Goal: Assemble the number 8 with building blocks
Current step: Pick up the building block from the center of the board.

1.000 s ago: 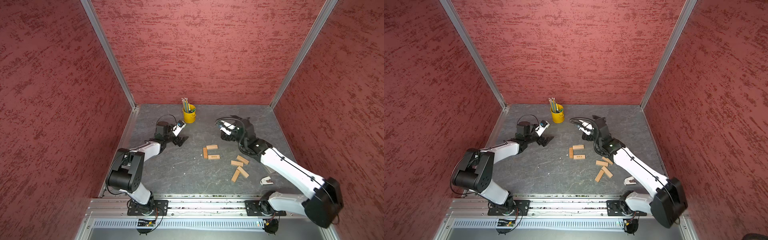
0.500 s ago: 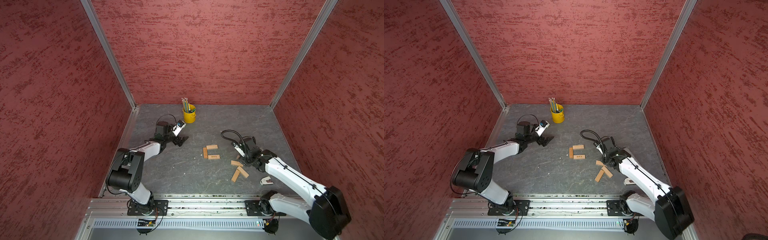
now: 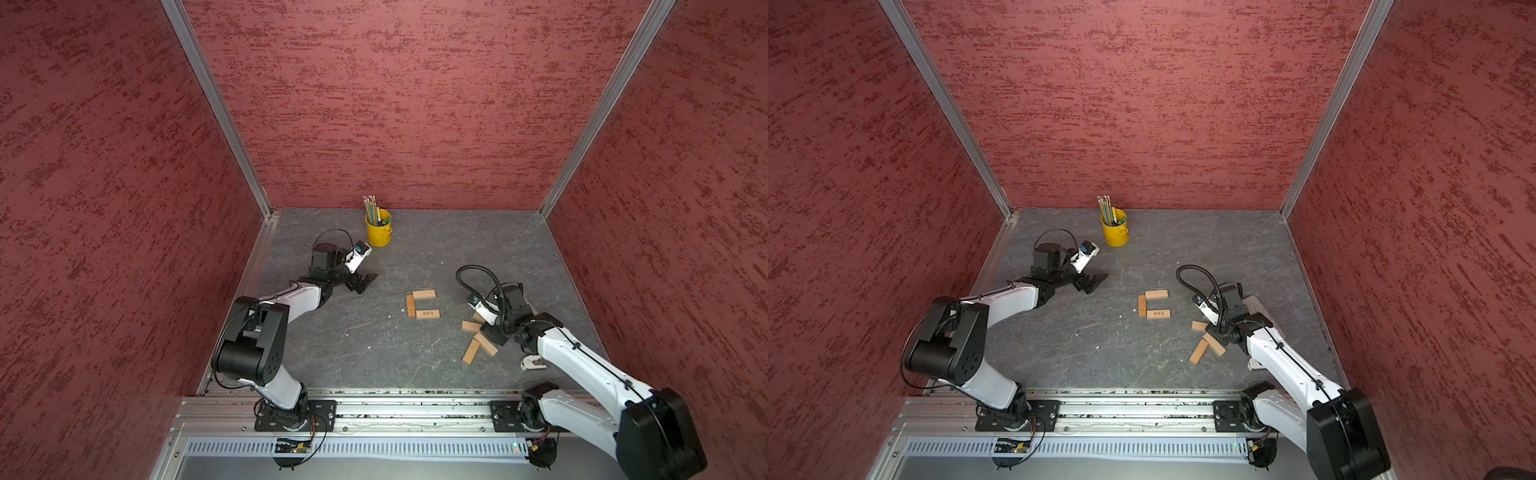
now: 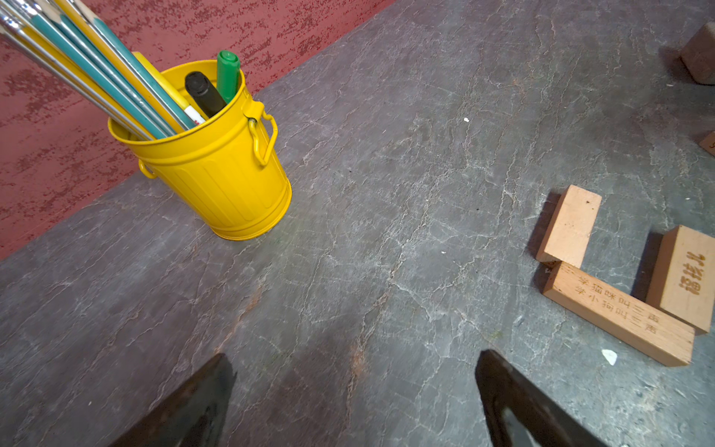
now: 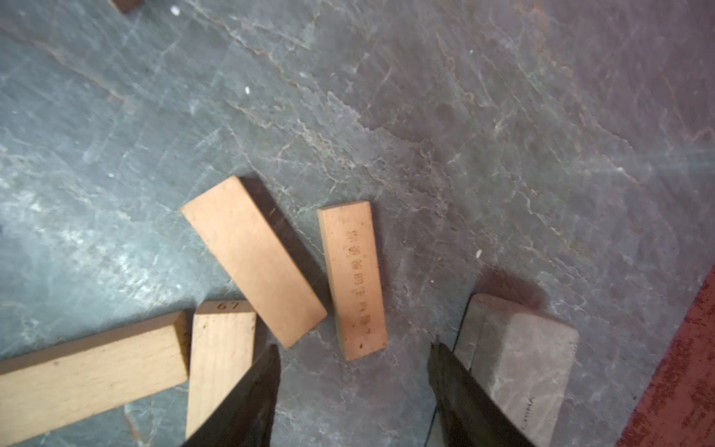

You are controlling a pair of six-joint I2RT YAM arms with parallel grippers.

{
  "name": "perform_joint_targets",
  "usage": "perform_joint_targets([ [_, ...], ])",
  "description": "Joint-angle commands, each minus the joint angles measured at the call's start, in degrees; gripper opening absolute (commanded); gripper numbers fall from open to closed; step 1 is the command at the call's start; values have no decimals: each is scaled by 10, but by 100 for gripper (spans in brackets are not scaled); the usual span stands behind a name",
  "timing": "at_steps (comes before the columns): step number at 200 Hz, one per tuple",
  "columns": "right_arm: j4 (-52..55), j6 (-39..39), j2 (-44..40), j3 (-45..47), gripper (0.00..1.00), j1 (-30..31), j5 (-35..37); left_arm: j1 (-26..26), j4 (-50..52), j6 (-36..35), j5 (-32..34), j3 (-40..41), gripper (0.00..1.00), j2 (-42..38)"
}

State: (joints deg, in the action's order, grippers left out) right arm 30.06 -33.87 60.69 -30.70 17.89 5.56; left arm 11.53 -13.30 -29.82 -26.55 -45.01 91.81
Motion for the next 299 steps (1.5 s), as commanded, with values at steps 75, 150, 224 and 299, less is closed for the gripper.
perform_joint_targets([
  [75, -44, -24, 111, -53, 60, -41, -62, -1, -1, 3, -9, -6, 99, -4],
  [150, -42, -31, 147, -63, 58, -55, -113, -5, -6, 6, -9, -2, 99, -9],
  [224, -65, -46, 163, -24, 57, -55, -113, -9, -7, 7, -13, -2, 99, -8],
  [299, -97, -24, 171, 4, 32, -62, -103, -20, -9, 10, -31, -2, 100, -5],
])
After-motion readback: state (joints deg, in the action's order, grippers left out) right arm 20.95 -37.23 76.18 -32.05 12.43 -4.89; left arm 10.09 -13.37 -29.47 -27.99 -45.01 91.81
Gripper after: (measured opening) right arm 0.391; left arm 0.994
